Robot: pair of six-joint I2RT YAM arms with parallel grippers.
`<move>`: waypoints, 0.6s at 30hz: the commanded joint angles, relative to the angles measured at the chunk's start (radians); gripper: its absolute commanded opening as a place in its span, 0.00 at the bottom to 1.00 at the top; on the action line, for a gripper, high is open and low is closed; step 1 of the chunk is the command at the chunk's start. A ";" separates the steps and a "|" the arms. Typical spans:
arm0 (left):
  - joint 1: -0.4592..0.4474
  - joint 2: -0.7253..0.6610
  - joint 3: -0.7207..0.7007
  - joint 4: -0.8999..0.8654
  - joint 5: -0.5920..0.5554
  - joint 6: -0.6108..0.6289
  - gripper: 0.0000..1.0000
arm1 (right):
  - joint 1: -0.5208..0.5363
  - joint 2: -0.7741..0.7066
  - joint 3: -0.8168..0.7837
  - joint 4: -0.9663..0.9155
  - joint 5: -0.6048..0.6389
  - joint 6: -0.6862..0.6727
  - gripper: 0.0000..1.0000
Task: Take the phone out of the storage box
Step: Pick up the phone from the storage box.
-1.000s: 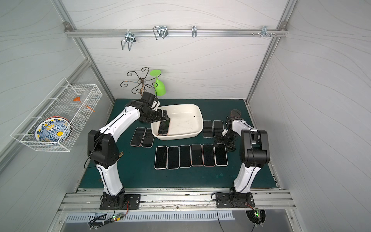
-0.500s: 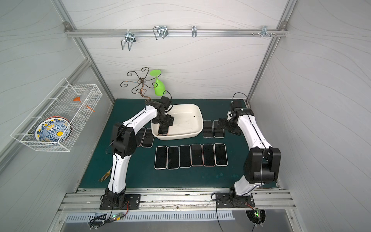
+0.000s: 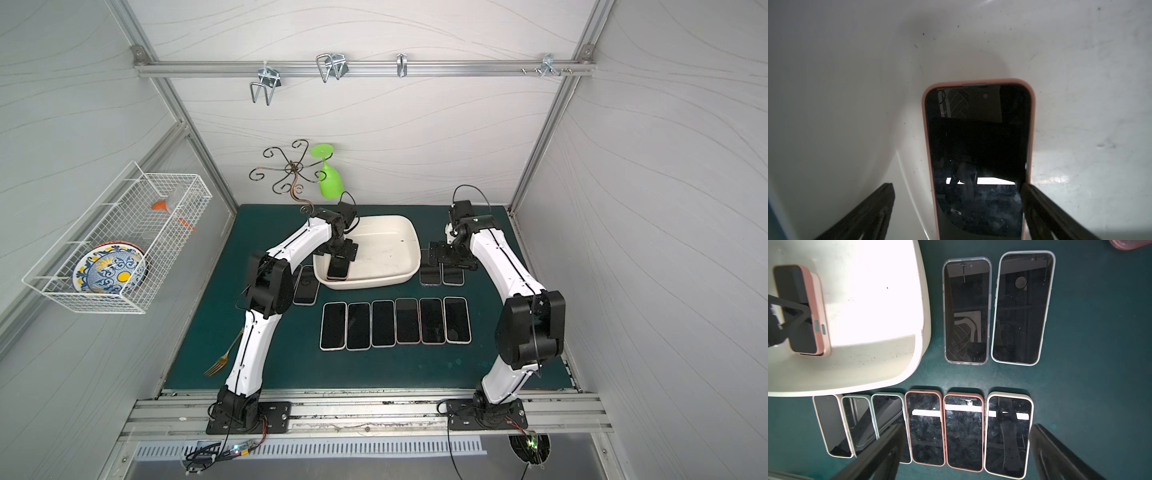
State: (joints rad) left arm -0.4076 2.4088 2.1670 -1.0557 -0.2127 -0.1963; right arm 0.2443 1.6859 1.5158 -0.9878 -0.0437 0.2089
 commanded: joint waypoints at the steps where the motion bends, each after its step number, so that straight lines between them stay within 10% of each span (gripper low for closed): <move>1: -0.002 0.050 0.017 0.015 0.038 -0.014 1.00 | 0.016 0.009 0.031 -0.025 -0.003 -0.026 0.98; 18: 0.007 0.024 0.033 0.021 0.137 -0.072 1.00 | 0.083 0.030 0.094 -0.043 -0.015 -0.046 0.99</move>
State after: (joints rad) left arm -0.3981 2.3939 2.1349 -1.0058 -0.1097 -0.2550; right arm 0.3115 1.6985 1.5879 -0.9970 -0.0486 0.1814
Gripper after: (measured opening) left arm 0.996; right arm 0.986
